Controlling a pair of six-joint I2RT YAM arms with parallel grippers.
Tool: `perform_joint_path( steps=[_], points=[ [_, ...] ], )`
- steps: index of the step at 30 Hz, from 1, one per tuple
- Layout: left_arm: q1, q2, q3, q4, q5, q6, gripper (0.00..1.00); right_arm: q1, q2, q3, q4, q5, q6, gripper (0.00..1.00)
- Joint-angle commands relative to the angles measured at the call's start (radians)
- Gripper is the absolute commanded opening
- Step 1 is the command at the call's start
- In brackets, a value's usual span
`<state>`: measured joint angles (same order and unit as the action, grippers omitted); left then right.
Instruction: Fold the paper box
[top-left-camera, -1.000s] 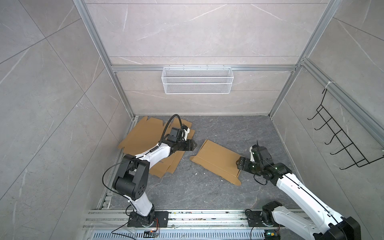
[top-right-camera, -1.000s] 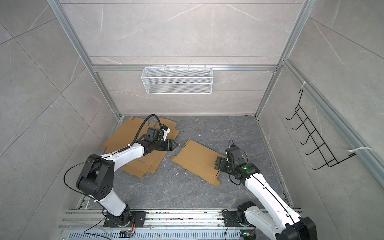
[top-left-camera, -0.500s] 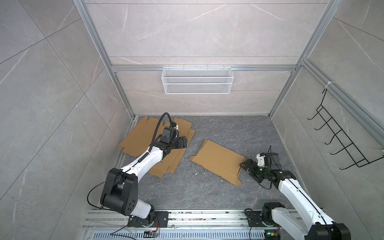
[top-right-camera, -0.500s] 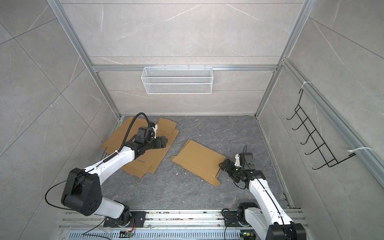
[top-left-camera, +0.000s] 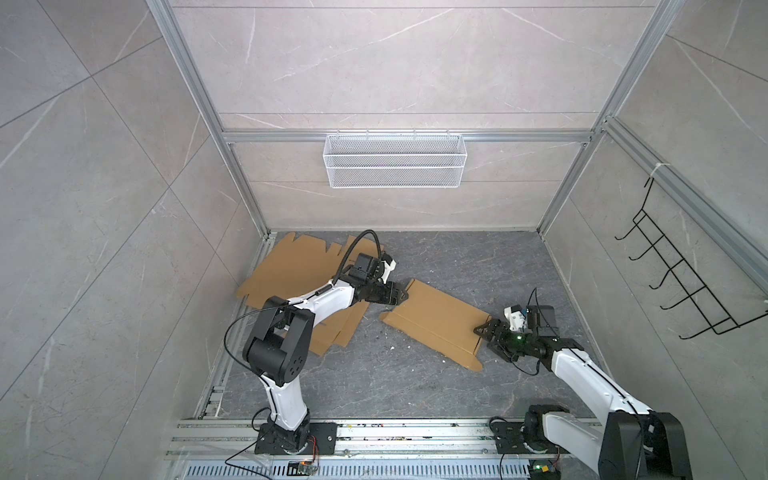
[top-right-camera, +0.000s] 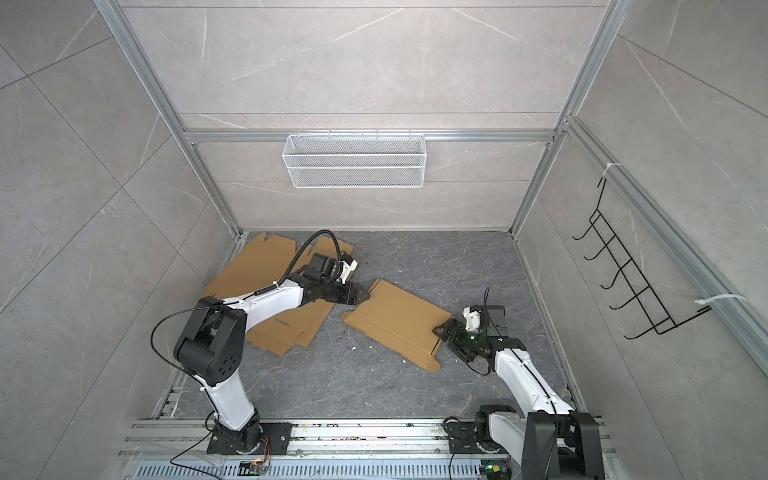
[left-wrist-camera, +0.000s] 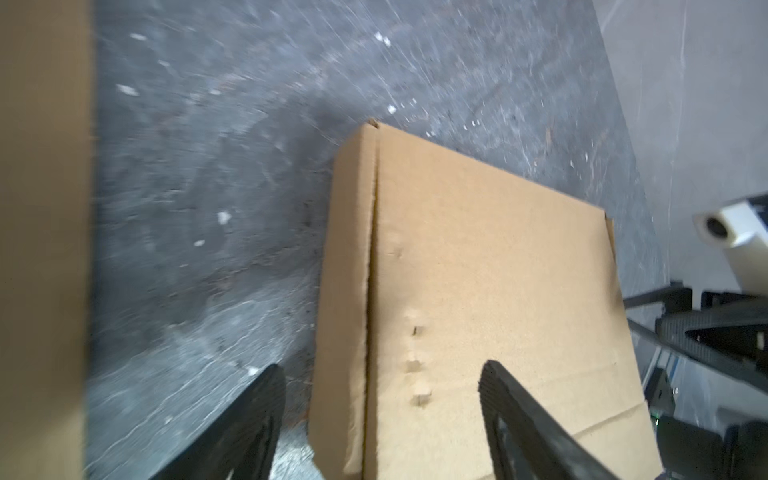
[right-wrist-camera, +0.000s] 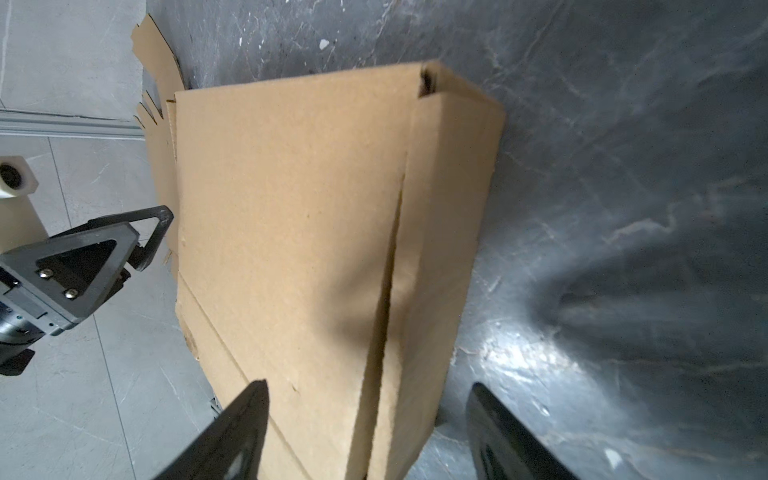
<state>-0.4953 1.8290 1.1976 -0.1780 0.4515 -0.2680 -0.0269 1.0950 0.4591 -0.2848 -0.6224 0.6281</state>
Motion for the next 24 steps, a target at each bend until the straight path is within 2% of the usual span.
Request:
perform_joint_path(
  steps=[1, 8, 14, 20, 24],
  points=[
    [-0.001, 0.03, 0.027, 0.0, 0.062, 0.034, 0.7, -0.002, 0.023, -0.013, 0.033, -0.018, -0.038, 0.73],
    [-0.001, 0.072, 0.007, 0.0, 0.055, 0.042, 0.58, -0.002, 0.081, -0.017, 0.059, 0.002, -0.066, 0.64],
    [-0.001, 0.085, -0.031, 0.0, 0.045, 0.04, 0.37, -0.001, 0.128, -0.006, 0.047, 0.064, -0.093, 0.45],
    [-0.003, 0.052, -0.078, 0.019, 0.07, -0.002, 0.27, 0.031, 0.159, 0.036, 0.055, 0.064, -0.096, 0.43],
    [-0.01, -0.007, -0.162, 0.059, 0.078, -0.06, 0.25, 0.066, 0.192, 0.088, 0.059, 0.077, -0.087, 0.43]
  ],
)
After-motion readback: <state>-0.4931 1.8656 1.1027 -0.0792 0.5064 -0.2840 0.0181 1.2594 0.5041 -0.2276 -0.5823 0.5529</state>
